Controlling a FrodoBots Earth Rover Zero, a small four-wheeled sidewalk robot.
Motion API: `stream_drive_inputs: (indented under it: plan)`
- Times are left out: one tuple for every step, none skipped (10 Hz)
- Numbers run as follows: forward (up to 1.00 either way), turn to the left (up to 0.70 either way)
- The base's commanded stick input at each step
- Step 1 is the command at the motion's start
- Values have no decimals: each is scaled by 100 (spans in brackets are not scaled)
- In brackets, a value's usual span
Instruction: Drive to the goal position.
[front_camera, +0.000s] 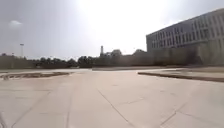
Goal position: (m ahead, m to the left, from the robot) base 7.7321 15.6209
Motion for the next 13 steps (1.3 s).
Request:
stream_drive_inputs:
  plan:
    - [70, 2]
    - [70, 2]
    - [70, 2]
    - [70, 2]
    - [70, 2]
    - [70, 2]
    - [70, 2]
    - [70, 2]
    - [70, 2]
    - [70, 2]
    - [70, 2]
    - [70, 2]
    - [70, 2]
